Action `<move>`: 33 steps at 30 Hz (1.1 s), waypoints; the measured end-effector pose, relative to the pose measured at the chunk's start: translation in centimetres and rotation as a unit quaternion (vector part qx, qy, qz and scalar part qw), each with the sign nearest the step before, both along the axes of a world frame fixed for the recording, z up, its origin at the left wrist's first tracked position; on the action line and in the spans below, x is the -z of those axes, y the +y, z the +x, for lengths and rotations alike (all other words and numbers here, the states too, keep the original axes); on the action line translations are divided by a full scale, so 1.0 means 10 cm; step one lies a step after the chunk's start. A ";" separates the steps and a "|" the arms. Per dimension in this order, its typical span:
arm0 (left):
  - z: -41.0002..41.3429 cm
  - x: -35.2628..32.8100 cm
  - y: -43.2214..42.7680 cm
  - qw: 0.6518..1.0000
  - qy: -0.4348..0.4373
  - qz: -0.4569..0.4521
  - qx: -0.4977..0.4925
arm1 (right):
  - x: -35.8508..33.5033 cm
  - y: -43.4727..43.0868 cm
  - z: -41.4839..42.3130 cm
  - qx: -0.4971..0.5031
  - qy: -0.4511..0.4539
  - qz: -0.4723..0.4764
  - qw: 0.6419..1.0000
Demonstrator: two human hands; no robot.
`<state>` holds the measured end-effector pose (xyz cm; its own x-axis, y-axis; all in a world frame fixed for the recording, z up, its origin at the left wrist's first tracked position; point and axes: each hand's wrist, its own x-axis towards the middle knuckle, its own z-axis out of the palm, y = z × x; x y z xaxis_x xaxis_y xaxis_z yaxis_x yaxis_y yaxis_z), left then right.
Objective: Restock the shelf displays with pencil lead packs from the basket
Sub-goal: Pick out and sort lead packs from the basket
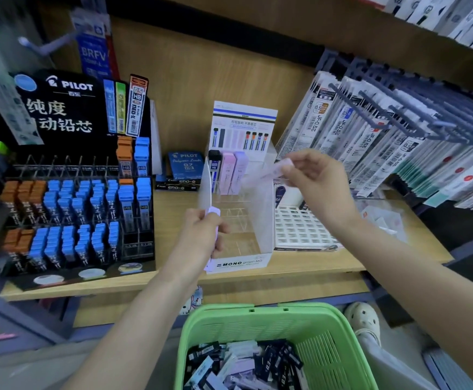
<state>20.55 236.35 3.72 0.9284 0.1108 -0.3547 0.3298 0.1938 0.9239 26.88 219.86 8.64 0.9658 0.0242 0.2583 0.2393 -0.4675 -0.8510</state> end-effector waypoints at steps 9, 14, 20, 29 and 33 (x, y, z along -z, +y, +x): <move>0.04 0.03 0.15 0.997 -0.050 0.067 -0.003 | 0.14 0.35 0.47 -0.048 -0.092 -0.135 0.985; 0.06 0.01 0.19 1.000 -0.010 0.018 -0.024 | 0.23 0.47 0.57 -0.122 -0.075 -0.269 0.953; 0.04 0.00 0.22 0.998 -0.049 0.019 -0.018 | 0.33 0.50 0.57 -0.098 -0.166 -0.330 0.924; 0.06 0.00 0.27 0.997 -0.062 0.048 0.016 | 0.23 0.59 0.28 -0.042 -0.097 -0.239 0.965; 0.03 0.03 0.29 0.984 -0.116 0.116 0.076 | 0.18 0.58 -0.09 -0.115 0.129 -0.131 0.976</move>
<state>20.86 239.29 3.40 0.9935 0.0181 -0.1126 0.1135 -0.0664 0.9913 26.01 225.63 6.87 0.9594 0.2798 -0.0365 0.1572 -0.6372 -0.7545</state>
